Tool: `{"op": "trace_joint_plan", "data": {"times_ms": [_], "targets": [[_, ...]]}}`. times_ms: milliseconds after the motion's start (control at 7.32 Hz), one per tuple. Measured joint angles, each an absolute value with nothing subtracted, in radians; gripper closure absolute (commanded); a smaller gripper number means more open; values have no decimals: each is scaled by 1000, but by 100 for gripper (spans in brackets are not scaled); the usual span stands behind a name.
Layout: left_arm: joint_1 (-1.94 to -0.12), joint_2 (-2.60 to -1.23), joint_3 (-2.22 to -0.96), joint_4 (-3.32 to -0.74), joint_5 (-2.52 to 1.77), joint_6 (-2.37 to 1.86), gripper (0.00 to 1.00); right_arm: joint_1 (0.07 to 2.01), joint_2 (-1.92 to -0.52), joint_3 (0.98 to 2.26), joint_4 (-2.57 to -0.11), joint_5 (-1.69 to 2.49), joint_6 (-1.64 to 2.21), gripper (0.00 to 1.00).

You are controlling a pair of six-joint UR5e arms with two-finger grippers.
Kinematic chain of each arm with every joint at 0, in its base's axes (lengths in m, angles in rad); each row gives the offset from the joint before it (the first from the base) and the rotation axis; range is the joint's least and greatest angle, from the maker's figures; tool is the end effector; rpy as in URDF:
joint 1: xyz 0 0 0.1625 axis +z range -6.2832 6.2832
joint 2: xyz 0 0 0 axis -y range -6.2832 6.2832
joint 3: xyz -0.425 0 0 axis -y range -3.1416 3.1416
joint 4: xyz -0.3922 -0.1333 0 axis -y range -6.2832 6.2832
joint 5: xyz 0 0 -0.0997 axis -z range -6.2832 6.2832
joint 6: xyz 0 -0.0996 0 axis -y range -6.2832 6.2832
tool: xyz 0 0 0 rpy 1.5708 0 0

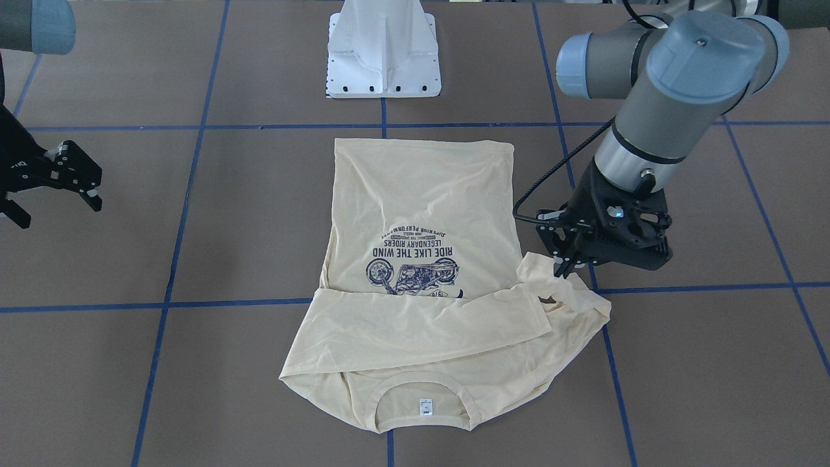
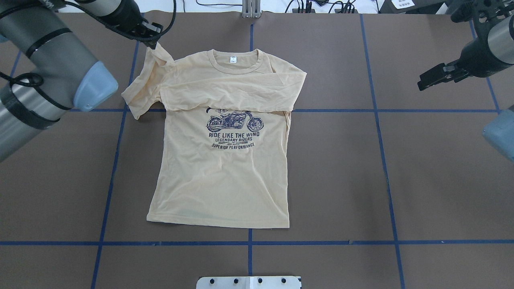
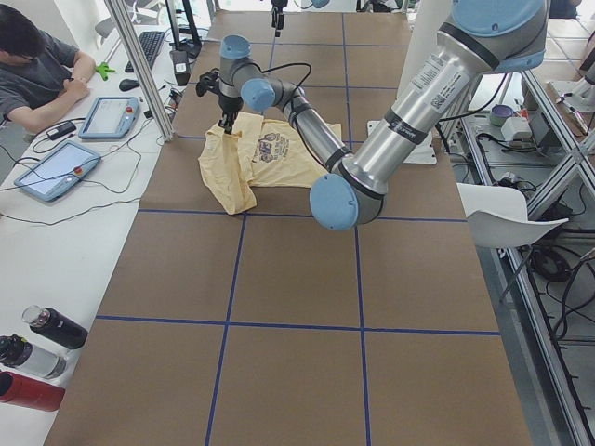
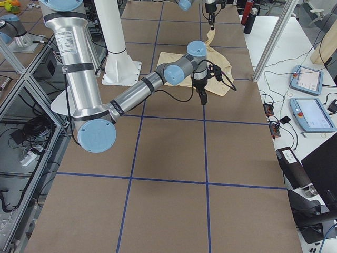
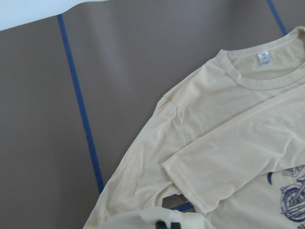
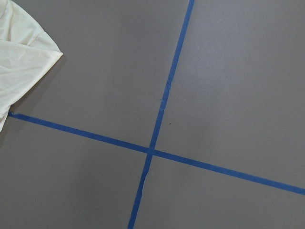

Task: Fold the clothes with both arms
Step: 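Carry the sleeve with the left gripper across the shirt body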

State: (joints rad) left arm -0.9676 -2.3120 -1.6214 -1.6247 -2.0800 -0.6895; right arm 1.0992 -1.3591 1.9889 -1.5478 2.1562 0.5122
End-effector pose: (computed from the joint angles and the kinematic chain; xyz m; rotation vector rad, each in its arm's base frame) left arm 0.3237 -0.6194 0.1800 0.3716 0.8787 0.1356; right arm -0.1737 -0.5129 0.3524 0.2920 -0.7962 -0.1529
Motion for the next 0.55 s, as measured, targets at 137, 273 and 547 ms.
{"op": "trace_joint_plan", "data": {"times_ms": [137,273,547], "targets": [[-949,-2386,-1563,-1623,-2080,-715,100,1100,-1359,1989,-1548,2157,512,0],[-924,-2465,-1490,-1625,-2078,-747,100,1100,-1358,1989,-1548,2157,512,0],[-840,-2597,-1362,-1641,-2044,-825,100,1099,-1357,1989,-1548,2158,512,0]]}}
